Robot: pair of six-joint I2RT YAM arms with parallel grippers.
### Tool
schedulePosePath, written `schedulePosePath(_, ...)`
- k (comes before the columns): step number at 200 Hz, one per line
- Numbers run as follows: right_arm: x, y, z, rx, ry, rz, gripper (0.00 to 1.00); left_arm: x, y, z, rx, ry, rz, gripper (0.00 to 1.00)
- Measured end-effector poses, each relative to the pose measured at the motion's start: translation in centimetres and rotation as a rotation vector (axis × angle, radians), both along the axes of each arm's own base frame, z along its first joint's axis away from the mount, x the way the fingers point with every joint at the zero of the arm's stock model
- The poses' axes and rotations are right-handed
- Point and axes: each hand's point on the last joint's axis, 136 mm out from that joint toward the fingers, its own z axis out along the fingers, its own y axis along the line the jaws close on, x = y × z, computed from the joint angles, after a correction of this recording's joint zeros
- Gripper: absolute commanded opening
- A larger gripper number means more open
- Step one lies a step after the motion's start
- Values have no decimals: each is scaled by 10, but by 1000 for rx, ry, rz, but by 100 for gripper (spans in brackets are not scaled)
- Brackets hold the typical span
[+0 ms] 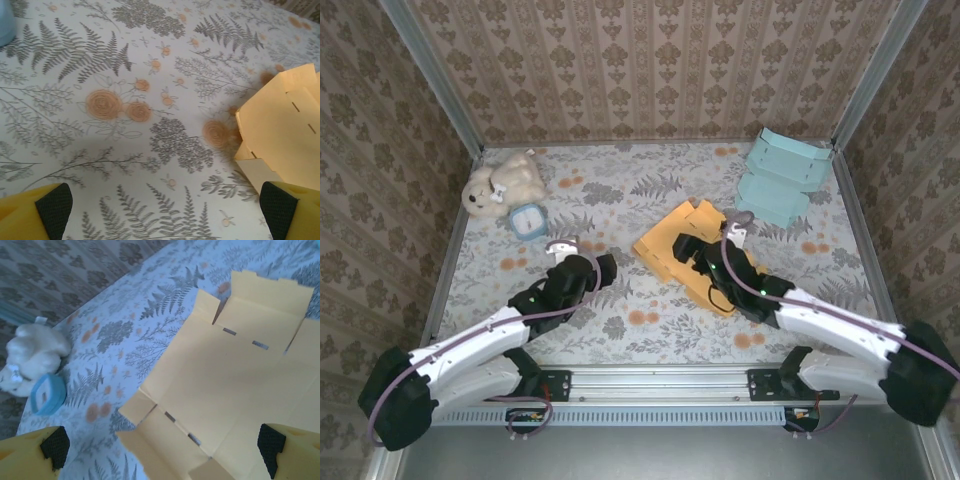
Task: Fold the paper box
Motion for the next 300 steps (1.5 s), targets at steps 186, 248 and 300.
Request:
schedulePosePath(186, -74, -103, -28, -336, -70, 21, 100, 14, -98, -38, 115, 288, 188, 70)
schedulePosePath(248, -73, -101, -32, -350, -55, 26, 100, 20, -118, -35, 54, 290, 162, 62)
schedulePosePath(300, -72, -101, -32, -351, -57, 27, 100, 20, -131, -48, 38, 322, 131, 51)
